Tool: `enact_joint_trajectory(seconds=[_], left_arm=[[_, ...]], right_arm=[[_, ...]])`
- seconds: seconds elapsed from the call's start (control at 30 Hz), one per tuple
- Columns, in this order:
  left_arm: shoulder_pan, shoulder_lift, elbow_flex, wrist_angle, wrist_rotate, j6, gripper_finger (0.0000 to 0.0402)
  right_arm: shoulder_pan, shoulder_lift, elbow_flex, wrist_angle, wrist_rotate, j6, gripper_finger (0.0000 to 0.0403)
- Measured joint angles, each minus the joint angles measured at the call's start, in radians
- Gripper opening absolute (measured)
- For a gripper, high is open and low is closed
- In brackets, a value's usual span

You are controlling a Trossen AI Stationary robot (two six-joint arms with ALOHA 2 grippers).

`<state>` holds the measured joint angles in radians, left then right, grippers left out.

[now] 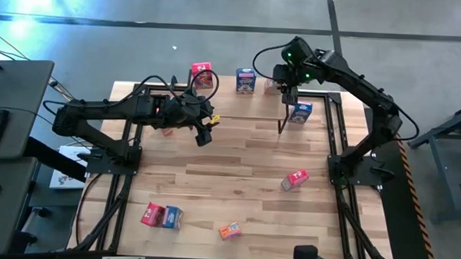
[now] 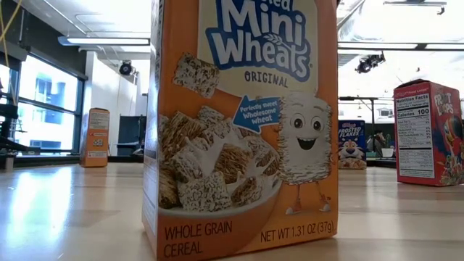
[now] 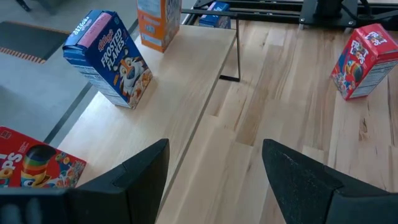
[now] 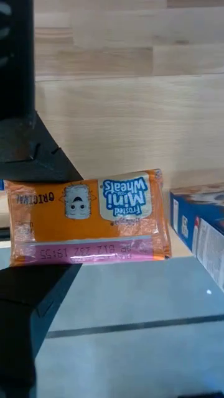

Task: Stack cereal on shelf
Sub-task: Put the right orange cereal box on the shelf

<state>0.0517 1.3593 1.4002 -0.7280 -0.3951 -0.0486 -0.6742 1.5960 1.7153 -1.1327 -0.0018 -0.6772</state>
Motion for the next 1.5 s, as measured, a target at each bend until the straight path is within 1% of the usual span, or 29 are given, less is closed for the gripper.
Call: enact_joint_trajectory(seconds=[0.13,0.4,0.6,0.9,1.17,1.5], left_arm=[[0.0,0.0,0.0,0.0,0.0,0.0,0.0248],[0.0,0.0,0.0,0.0,0.0,0.0,0.0248],[0.0,0.0,0.0,0.0,0.0,0.0,0.0248],[0.0,0.0,0.0,0.0,0.0,0.0,0.0248],[0.0,0.0,0.0,0.0,0.0,0.0,0.0248],[0.0,0.0,0.0,0.0,0.0,0.0,0.0248]], right_arm=[[0.0,0.019,0.0,-0.002,-0.008,-0.005,0.0163],[-0.003,0.024,0.001,-0.005,0.01,-0.02,0.0163],[-0.023,0.025,0.001,-0.015,-0.02,-0.023,0.0163],[-0.027,0.028,-0.001,-0.011,-0.028,-0.038,0.0201],[-0.027,0.028,-0.001,0.005,-0.01,-0.039,0.0215],[-0.027,0.027,-0.001,0.026,0.001,-0.042,0.0243]])
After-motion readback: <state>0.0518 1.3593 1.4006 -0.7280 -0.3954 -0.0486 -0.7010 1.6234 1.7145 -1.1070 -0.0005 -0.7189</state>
